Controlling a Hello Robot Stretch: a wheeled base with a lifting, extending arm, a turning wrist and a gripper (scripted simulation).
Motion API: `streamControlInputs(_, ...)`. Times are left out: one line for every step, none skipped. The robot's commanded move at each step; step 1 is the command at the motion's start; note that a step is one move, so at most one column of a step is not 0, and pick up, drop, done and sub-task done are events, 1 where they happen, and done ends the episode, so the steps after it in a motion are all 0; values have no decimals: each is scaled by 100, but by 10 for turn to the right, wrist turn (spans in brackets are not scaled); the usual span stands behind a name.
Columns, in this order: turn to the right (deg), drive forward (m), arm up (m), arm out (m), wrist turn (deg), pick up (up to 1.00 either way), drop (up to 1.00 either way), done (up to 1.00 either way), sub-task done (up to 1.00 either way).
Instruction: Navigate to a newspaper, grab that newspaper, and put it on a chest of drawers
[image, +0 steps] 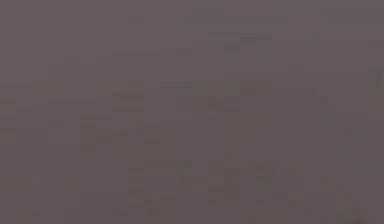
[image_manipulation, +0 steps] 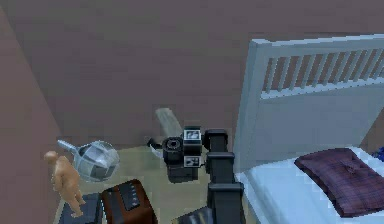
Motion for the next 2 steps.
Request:
streamControlInputs(0, 0, -30, 0, 0, 0, 0, 0, 0)
streamControlInputs(0, 0, 0, 0, 0, 0, 100, 0, 0)
